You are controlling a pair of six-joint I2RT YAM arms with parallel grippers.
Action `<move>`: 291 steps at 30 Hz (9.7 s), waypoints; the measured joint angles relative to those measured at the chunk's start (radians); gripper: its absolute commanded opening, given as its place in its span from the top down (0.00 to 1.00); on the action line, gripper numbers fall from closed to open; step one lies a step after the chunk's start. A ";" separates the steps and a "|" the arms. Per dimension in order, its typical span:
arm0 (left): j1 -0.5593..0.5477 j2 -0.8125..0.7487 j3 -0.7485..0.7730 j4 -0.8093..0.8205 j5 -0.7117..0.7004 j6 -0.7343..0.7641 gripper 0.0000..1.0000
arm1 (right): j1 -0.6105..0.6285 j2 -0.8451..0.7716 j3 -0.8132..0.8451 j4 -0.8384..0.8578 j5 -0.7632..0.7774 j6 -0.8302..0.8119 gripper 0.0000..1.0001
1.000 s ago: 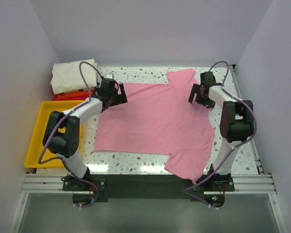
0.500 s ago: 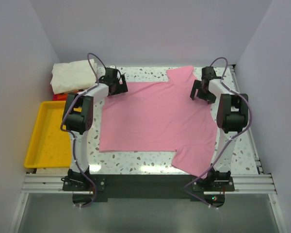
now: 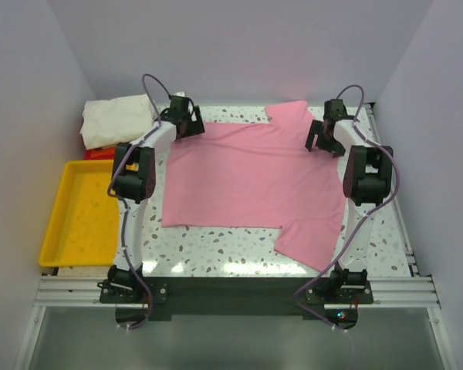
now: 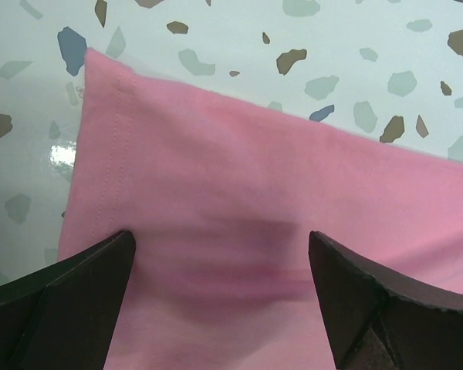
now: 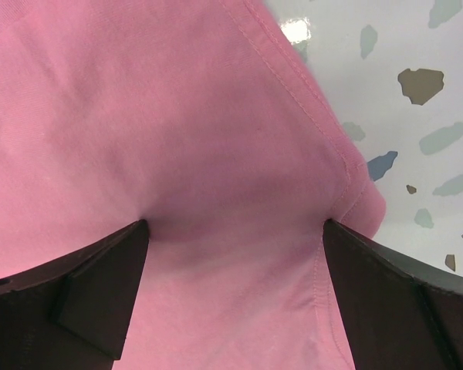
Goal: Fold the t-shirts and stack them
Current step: Flatten the tshirt out, then fold the tshirt
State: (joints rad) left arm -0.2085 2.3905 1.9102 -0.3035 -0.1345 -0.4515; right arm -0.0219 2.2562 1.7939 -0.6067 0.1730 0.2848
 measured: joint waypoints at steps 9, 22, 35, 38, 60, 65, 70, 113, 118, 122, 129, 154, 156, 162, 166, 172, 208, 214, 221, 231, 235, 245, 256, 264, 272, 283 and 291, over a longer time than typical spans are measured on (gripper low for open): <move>0.001 0.003 0.019 -0.026 0.008 0.008 0.00 | -0.002 0.015 0.032 -0.015 -0.013 -0.013 0.01; -0.022 -0.521 -0.466 -0.082 -0.008 -0.047 0.00 | -0.005 -0.448 -0.349 -0.006 -0.060 0.015 0.01; -0.192 -1.370 -1.366 -0.152 -0.079 -0.386 0.04 | -0.005 -1.466 -1.223 0.219 -0.012 0.319 0.01; -0.192 -1.373 -1.402 -0.182 -0.084 -0.444 0.10 | -0.005 -1.554 -1.285 0.241 -0.006 0.355 0.02; -0.191 -1.263 -1.423 -0.206 -0.196 -0.613 0.46 | -0.005 -1.438 -1.268 0.232 -0.007 0.340 0.01; -0.191 -1.228 -1.413 -0.187 -0.232 -0.614 0.62 | -0.005 -1.441 -1.265 0.225 -0.007 0.336 0.01; -0.191 -1.199 -1.406 -0.164 -0.251 -0.612 0.78 | -0.005 -1.447 -1.265 0.224 -0.007 0.328 0.02; -0.191 -1.225 -1.415 -0.215 -0.287 -0.589 1.00 | 0.571 -1.326 -1.253 -0.366 -0.016 0.589 0.16; -0.191 -1.217 -1.409 -0.222 -0.288 -0.588 1.00 | 0.578 -1.322 -1.271 -0.370 -0.024 0.616 0.23; -0.191 -1.210 -1.404 -0.227 -0.288 -0.589 1.00 | 0.584 -1.289 -1.297 -0.355 -0.047 0.626 0.29; -0.191 -1.201 -1.399 -0.229 -0.288 -0.586 1.00 | 0.598 -1.227 -1.313 -0.316 -0.069 0.638 0.58; -0.191 -1.298 -1.426 -0.364 -0.235 -0.609 1.00 | 0.659 -1.402 -1.210 -0.568 -0.100 0.689 0.98; -0.191 -1.301 -1.426 -0.369 -0.231 -0.608 1.00 | 0.659 -1.407 -1.188 -0.581 -0.082 0.691 0.98; -0.191 -1.322 -1.426 -0.373 -0.200 -0.606 1.00 | 0.659 -1.378 -1.170 -0.501 -0.044 0.686 0.98; -0.191 -1.338 -1.424 -0.372 -0.186 -0.602 1.00 | 0.660 -1.344 -1.124 -0.439 0.001 0.671 0.97; -0.191 -1.326 -1.388 -0.370 -0.181 -0.595 1.00 | 0.660 -1.339 -1.050 -0.362 0.089 0.642 0.97; -0.028 -1.156 -1.131 -0.303 -0.211 -0.497 1.00 | 0.381 -1.027 -0.750 -0.051 0.173 0.376 0.97; -0.021 -1.090 -1.085 -0.288 -0.212 -0.480 1.00 | 0.351 -0.976 -0.728 -0.020 0.155 0.358 0.97; -0.013 -1.025 -1.061 -0.280 -0.215 -0.472 1.00 | 0.332 -0.901 -0.688 0.013 0.128 0.343 0.97; -0.001 -0.937 -0.996 -0.279 -0.222 -0.470 1.00 | 0.296 -0.824 -0.649 0.044 0.097 0.336 0.98; -0.001 -0.912 -0.984 -0.270 -0.223 -0.468 1.00 | 0.289 -0.793 -0.634 0.058 0.089 0.335 0.98; 0.006 -0.832 -0.958 -0.266 -0.230 -0.468 1.00 | 0.280 -0.686 -0.626 0.107 0.070 0.338 0.97; 0.017 -0.794 -0.937 -0.266 -0.245 -0.454 0.41 | 0.273 -0.483 -0.508 0.137 0.059 0.351 0.82; 0.018 -0.874 -0.903 -0.283 -0.251 -0.450 0.00 | 0.251 -0.321 -0.300 0.129 0.053 0.338 0.35; 0.018 -1.070 -0.953 -0.266 -0.207 -0.439 0.00 | 0.223 -0.366 -0.308 0.111 0.002 0.271 0.02; -0.042 -1.138 -1.104 -0.259 -0.134 -0.399 0.00 | 0.224 -0.585 -0.690 0.137 -0.134 0.260 0.11; -0.042 -1.152 -1.120 -0.259 -0.135 -0.397 0.00 | 0.224 -0.504 -0.689 0.216 -0.188 0.275 0.36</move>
State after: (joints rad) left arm -0.2501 1.2385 0.7906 -0.5629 -0.2695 -0.8486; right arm 0.2016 1.7527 1.1049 -0.3904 -0.0147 0.5594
